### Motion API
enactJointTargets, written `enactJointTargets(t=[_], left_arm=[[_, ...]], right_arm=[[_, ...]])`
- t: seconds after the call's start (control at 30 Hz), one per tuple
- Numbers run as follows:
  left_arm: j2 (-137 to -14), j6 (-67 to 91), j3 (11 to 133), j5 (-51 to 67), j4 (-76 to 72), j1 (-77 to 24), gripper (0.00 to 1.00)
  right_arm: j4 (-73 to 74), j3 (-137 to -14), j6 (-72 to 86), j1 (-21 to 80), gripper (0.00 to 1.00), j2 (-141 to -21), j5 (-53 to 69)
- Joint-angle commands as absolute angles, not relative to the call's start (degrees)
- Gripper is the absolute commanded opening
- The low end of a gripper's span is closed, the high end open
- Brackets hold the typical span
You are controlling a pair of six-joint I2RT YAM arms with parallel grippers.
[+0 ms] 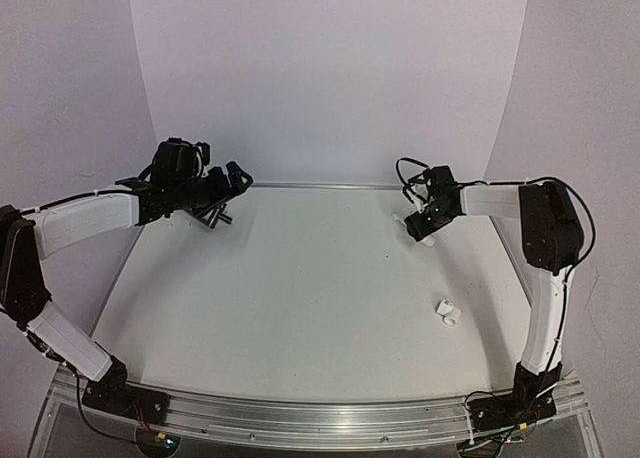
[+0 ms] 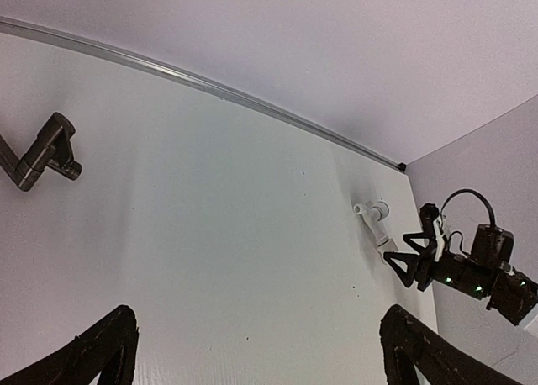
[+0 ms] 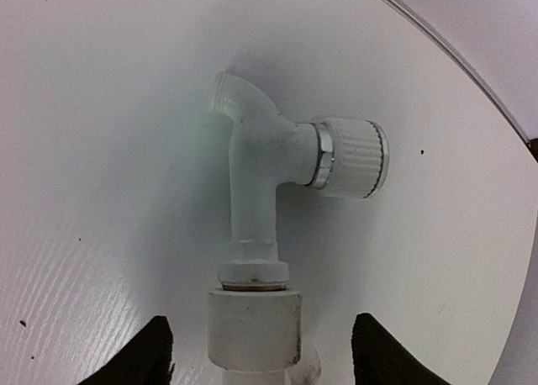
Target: Install the water faucets
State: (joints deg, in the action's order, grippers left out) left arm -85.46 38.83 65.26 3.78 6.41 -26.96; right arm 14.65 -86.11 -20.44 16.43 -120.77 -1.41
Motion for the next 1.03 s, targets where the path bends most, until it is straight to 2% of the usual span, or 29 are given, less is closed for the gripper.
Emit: enactJointTargets(t=[0.0, 0.13, 0.2, 0.37, 0.53, 0.73, 1.0], left_arm=[[-81.7, 38.1, 64.4, 0.9, 4.0, -27.0, 1.0], [-80.7, 38.1, 63.9, -2.1, 4.3, -27.0, 1.0], [-79.8, 38.1, 63.4, -4.0, 4.5, -27.0, 1.0], [-73.0, 38.3, 57.6, -10.6, 0.5, -27.0, 1.0], [-68.5, 40.1, 53.6, -16.3, -1.4, -27.0, 1.0], [-68.1, 41.4, 52.6, -17.3, -1.7, -27.0, 1.0], [-68.5, 42.3, 52.7, -17.6, -1.9, -27.0, 1.0]], right_arm=[[15.8, -87.7, -17.8, 16.3, 0.81, -111.3, 2.7], [18.4, -90.0, -15.1, 16.4, 0.95, -106.0, 8.5], [19.0, -90.6, -13.5, 16.4, 0.98, -103.4, 11.8], [18.8, -87.7, -10.8, 16.4, 0.98, -97.0, 17.9], [15.9, -79.9, -10.4, 16.4, 0.98, -92.1, 20.5], [7.3, -68.1, -8.2, 16.3, 0.98, -86.6, 23.6], [6.2, -67.0, -7.9, 16.3, 0.98, -86.1, 24.4]])
